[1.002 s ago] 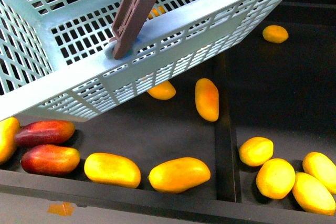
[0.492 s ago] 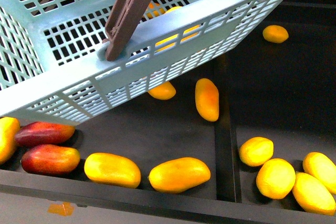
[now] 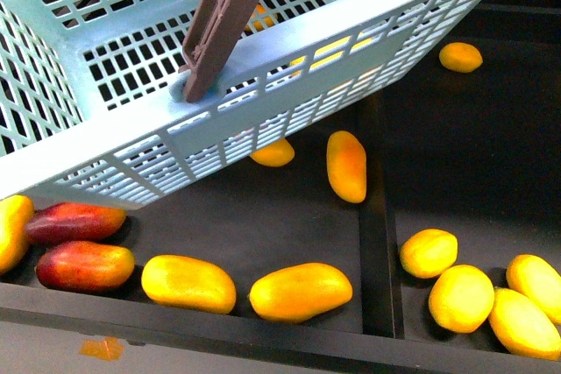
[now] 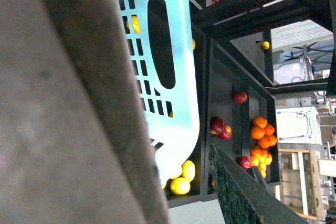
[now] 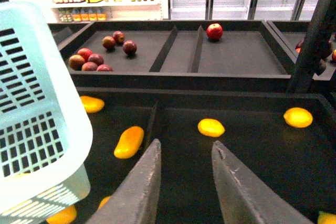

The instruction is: Pick lemon and mango into basket

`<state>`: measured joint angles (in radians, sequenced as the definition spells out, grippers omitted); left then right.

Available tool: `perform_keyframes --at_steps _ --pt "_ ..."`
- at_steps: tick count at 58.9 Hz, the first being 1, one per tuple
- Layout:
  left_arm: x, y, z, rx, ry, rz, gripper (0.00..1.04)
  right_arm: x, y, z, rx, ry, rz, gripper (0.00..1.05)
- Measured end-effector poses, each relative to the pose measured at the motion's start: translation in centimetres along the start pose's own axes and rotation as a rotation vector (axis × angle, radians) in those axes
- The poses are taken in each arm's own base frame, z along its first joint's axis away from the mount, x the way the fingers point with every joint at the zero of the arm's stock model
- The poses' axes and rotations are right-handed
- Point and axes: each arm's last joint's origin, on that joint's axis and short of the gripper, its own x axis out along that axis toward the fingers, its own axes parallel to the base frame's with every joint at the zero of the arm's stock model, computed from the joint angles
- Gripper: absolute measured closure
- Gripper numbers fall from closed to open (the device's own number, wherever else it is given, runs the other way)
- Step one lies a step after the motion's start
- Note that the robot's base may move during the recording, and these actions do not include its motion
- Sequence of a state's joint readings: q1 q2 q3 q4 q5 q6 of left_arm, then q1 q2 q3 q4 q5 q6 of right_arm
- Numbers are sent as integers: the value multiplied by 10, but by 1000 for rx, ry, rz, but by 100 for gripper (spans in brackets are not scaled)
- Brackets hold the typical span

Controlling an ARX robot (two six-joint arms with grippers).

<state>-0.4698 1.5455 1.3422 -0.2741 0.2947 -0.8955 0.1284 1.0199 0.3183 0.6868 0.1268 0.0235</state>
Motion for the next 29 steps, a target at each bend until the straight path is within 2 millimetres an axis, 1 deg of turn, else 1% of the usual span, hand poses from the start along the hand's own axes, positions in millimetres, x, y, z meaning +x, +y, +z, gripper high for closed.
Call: perform_keyframes --at_steps 4,6,15,17,21,26,28,29 --pt "0 0 0 0 1 -1 76 -11 -4 -8 -9 -1 3 97" --pt "0 0 0 1 1 0 76 -16 -6 -11 -18 -3 3 103" --pt "0 0 0 1 1 0 76 -30 -12 -21 -17 -6 4 103" --pt "0 0 0 1 1 -1 76 -34 -16 -23 -17 -4 24 103" --pt "0 0 0 1 1 -1 76 -42 -22 -27 -17 -6 -3 103" --pt "0 0 0 3 -4 4 76 -49 -23 -32 -17 -3 0 103" --pt "0 0 0 4 -3 2 76 -51 -23 -33 -19 -3 0 101" --pt "0 0 0 3 -2 2 76 -52 -23 -34 -18 -4 0 98"
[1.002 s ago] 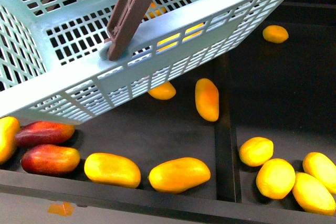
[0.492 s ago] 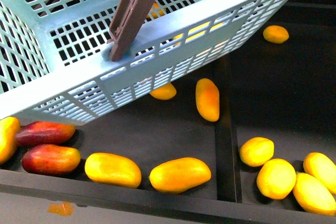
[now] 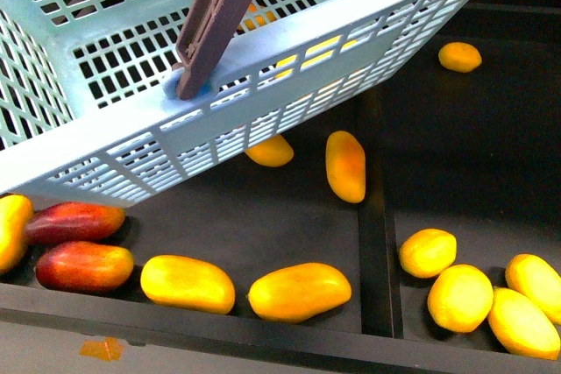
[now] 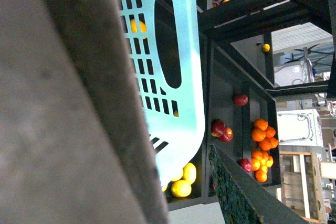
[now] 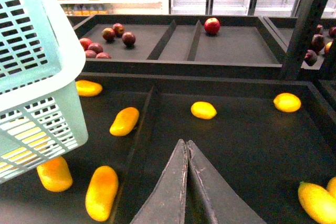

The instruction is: Pick lemon and mango into basket

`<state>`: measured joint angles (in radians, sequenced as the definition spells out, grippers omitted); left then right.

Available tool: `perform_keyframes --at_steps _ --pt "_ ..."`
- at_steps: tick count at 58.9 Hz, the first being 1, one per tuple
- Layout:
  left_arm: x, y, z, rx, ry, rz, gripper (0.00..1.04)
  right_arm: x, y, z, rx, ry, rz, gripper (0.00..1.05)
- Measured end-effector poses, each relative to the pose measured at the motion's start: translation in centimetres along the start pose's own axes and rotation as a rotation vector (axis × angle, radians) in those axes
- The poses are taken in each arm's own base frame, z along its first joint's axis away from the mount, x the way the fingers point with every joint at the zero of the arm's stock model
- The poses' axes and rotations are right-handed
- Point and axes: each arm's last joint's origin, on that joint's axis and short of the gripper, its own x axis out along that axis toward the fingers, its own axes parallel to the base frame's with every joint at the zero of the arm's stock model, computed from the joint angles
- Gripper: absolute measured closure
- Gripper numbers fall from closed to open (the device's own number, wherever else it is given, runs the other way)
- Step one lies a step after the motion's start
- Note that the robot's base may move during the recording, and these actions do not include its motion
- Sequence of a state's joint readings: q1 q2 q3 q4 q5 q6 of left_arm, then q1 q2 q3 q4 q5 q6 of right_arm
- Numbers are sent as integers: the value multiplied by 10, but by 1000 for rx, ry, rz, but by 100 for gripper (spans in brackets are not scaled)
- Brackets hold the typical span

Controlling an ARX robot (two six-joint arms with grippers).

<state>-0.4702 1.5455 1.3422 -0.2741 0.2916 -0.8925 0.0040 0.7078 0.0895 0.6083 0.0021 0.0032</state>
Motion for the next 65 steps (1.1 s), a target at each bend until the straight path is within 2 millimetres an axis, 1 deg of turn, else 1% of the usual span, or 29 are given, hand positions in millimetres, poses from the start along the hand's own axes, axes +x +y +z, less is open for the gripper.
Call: perform_keyframes --at_steps 6,9,12,17,25,31,33,37,65 --pt "0 0 0 -2 3 -2 76 -1 0 0 0 -6 0 82" --pt "0 0 0 -2 3 -2 76 -1 0 0 0 -6 -1 71" --pt "0 0 0 -2 3 -2 76 -1 0 0 0 -6 0 64" --pt "0 0 0 -2 2 -2 76 -1 0 0 0 -6 -1 49" --pt "0 0 0 -3 2 -1 76 -1 0 1 0 -6 -1 28" --pt "1 -2 -2 4 10 -7 76 -1 -1 0 0 -6 -7 9" --pt "1 -3 -3 4 19 -14 76 -1 -1 1 0 -7 -8 7" --pt "1 -3 -4 -2 32 -23 76 -1 -1 1 0 -8 -6 9" --pt "0 0 0 -6 -2 1 76 -2 -1 0 0 -9 -4 9"
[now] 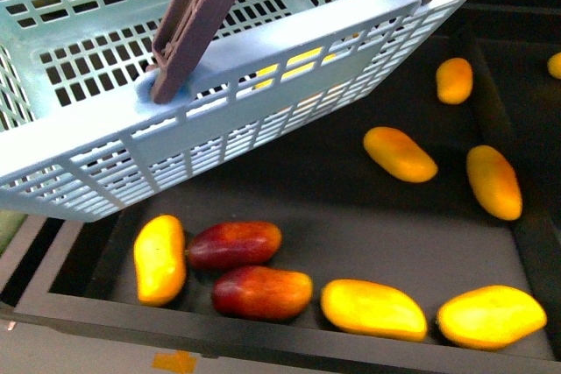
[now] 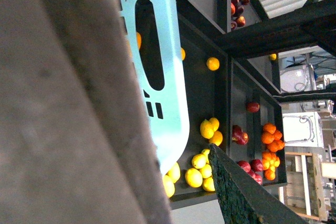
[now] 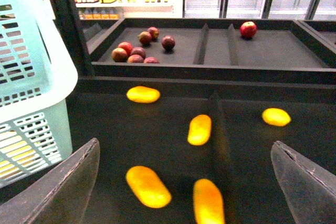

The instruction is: Pick lemon and mango into basket

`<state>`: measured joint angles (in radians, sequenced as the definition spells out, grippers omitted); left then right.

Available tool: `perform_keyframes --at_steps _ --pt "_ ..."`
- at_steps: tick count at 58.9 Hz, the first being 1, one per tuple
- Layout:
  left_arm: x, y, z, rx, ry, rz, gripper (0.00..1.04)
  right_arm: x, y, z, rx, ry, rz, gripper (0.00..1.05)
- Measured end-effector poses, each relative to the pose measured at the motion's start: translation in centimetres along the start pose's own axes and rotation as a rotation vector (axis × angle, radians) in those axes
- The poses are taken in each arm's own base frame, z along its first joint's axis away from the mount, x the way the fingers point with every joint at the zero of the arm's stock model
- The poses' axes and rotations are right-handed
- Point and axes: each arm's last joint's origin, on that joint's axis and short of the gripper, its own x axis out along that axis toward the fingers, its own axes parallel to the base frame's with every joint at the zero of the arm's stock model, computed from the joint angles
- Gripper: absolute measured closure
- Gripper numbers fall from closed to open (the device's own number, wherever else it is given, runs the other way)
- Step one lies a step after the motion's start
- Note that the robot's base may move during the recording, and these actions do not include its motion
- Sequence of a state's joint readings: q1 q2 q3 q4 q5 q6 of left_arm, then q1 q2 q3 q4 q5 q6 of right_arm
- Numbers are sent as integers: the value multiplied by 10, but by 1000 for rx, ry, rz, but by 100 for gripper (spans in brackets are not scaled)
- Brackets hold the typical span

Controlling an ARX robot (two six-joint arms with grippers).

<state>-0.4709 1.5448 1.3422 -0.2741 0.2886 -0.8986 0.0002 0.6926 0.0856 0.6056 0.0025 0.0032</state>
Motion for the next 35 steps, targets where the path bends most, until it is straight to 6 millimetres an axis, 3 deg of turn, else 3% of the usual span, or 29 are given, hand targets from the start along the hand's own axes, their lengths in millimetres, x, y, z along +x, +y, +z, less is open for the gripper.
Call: perform_keyframes --at_steps 35 --pt "-3 3 5 13 -34 21 76 0 0 -1 0 4 7 9"
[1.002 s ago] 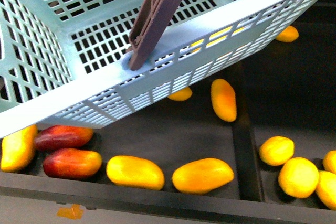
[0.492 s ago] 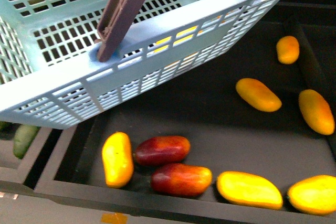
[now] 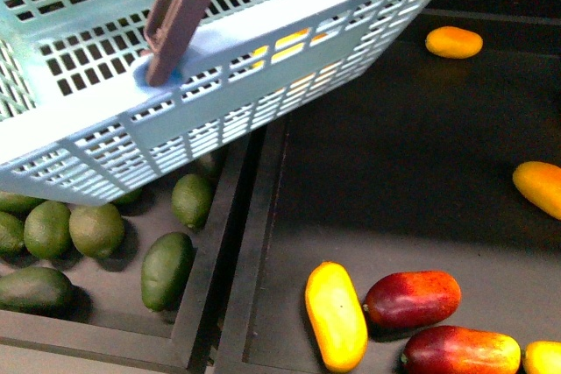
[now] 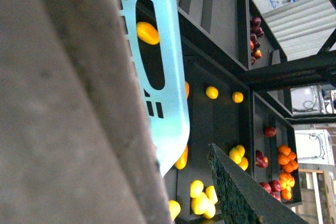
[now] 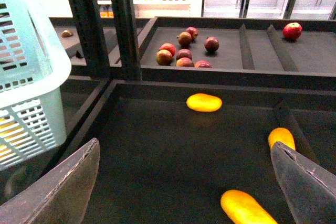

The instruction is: Pick lemon and mango into basket

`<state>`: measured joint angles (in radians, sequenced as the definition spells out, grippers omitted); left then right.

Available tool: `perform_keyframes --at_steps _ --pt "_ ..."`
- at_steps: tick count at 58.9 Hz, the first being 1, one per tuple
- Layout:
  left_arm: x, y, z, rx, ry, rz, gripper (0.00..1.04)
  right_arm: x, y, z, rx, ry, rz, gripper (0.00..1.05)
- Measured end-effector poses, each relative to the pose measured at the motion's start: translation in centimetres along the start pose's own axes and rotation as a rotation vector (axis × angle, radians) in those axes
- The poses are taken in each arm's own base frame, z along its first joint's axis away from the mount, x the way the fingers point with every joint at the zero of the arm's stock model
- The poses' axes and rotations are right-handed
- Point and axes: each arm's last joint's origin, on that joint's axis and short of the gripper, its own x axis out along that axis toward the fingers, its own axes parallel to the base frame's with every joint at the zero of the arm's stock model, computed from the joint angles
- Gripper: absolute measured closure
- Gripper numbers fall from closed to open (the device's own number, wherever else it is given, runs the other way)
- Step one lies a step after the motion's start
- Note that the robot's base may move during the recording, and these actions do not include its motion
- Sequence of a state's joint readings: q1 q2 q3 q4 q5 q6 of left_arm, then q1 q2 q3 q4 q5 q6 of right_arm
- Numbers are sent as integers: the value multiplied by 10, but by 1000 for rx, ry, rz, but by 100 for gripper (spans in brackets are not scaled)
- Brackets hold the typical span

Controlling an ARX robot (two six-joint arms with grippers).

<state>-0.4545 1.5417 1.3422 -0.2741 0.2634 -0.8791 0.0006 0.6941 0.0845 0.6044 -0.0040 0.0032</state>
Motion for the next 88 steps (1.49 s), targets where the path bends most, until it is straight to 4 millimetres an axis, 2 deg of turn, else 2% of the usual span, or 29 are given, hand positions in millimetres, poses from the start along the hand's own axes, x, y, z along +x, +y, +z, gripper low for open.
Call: perform_keyframes --at_steps 2,7,8,12,15,21,29,37,41,47,57,71,88 --pt "0 0 0 4 4 -3 76 0 0 0 0 3 -7 9" --pt "1 -1 -2 -8 22 -15 76 11 -1 3 82 250 -231 9" --pt "1 -1 -2 -12 24 -17 76 14 -4 4 99 309 -306 9" --pt "1 -2 -3 -11 30 -21 76 22 -13 3 101 445 -426 9" --pt "1 -3 -4 -8 34 -24 76 29 -21 0 113 482 -457 9" --pt "2 -4 -5 -9 42 -31 76 59 -46 -5 127 493 -457 9" --pt "2 -4 -6 -9 48 -35 76 103 -74 -24 -19 488 -349 9" --pt "2 -4 -5 -9 35 -24 76 142 -97 -64 -158 661 -253 9" --pt "2 -3 -4 -9 29 -20 76 158 -103 -86 -193 747 -177 9" --pt "2 -3 -4 -9 31 -22 76 175 -106 -100 -223 765 -109 9" --pt "2 -3 -5 -10 37 -27 76 199 -107 -117 -272 788 16 9" --pt "2 -3 -5 -10 37 -26 76 221 -109 -158 -384 881 177 9" --pt "2 -3 -4 -9 32 -23 76 243 -119 -182 -469 913 227 9"
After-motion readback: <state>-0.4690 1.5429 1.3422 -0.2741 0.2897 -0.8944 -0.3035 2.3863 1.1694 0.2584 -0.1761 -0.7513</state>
